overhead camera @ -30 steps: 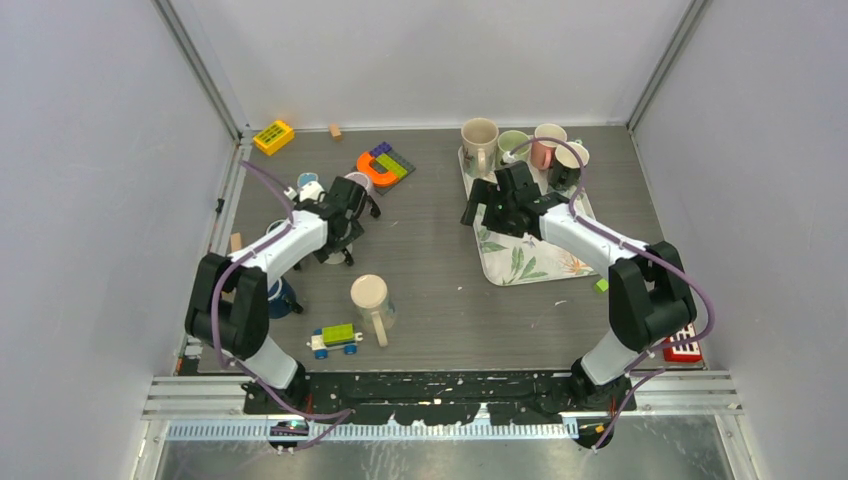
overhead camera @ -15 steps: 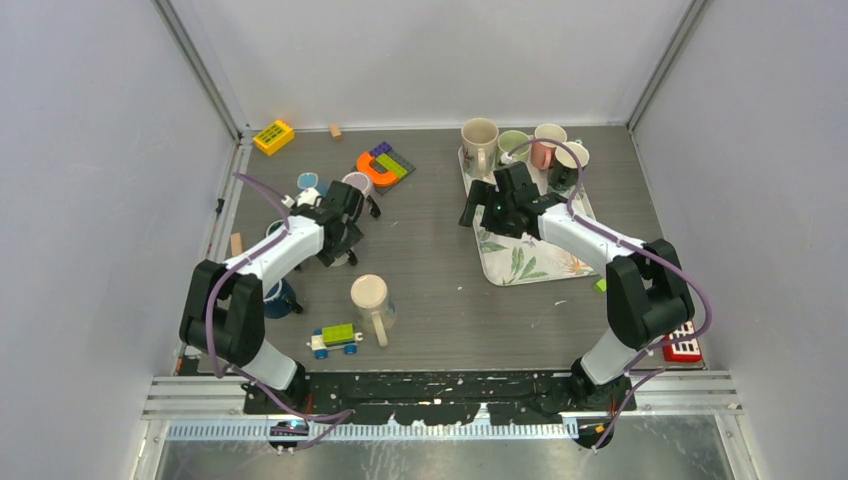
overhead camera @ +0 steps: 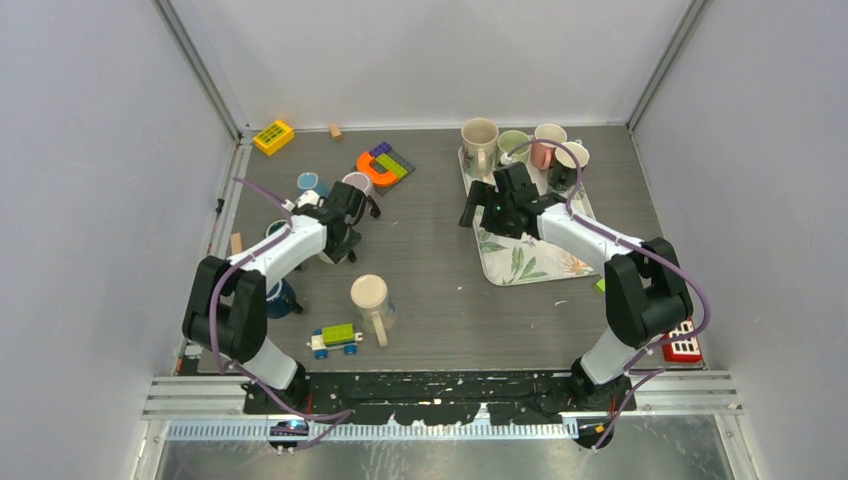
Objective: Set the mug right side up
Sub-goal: Turn over the cup at the center of the board.
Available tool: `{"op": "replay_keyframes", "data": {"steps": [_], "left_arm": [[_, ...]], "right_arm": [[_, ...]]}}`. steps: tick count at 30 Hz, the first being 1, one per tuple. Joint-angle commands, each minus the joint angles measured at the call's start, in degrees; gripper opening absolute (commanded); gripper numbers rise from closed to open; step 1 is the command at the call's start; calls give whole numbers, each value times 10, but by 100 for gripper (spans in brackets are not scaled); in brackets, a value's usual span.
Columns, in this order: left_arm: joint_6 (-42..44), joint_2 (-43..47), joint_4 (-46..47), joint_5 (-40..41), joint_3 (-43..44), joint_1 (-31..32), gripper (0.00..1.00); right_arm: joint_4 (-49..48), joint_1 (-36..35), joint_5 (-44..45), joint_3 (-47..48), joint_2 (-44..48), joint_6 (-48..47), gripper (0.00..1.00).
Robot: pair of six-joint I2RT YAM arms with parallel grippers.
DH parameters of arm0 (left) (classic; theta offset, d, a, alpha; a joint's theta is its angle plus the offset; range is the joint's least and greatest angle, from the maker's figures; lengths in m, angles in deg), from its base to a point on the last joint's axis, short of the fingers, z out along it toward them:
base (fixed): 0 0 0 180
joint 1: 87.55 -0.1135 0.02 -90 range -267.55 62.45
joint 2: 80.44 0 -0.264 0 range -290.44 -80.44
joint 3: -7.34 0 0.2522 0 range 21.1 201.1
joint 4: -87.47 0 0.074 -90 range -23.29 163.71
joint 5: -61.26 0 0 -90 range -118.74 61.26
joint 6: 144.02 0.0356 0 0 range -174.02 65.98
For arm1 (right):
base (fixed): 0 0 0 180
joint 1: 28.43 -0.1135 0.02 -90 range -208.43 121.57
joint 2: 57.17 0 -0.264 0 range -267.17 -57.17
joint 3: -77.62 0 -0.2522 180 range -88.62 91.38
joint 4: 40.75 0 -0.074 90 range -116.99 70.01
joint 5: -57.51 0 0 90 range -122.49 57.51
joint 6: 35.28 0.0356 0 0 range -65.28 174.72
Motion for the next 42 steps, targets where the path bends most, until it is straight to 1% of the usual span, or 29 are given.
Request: {"op": "replay_keyframes", "data": {"steps": [1,7,11,13,16,20,22,24,25,27,29,30,42], "left_arm": [[-15,-6,9,22,8,2,35],[-17,-9,18,19,3,1,32],[-11,-10,28,19,1,0,24],[-10,-11,31,14,0,0,22],[-13,-15,39,6,-6,-1,22],[-12,-22,44,-2,-11,-3,30],[-9,-25,48,-6,-14,-5,31],[-8,-27,56,-10,-18,-7,28],[-8,-28,59,-13,-21,-8,25],[-5,-29,62,-19,-21,-11,16],[3,-26,64,-22,-22,-13,3],[8,-22,64,-21,-21,-13,1],[73,73,63,-23,-18,-13,0]], "right_arm": [[-16,0,-7,0,3,1,100],[-17,-1,-7,-2,6,1,100],[-18,-1,-6,-3,4,1,100],[-17,0,-7,-3,6,1,100],[-14,-1,-5,-2,6,0,100],[-13,0,-2,-2,5,-1,100],[-14,-1,0,1,3,-1,100],[-11,-1,1,4,0,-2,100],[-9,-1,1,5,-1,-2,100],[-8,-1,2,6,-1,-3,100],[-8,-1,3,7,-1,-3,100],[-7,-1,4,8,-1,-3,100],[-7,-1,3,9,5,3,100]]}}
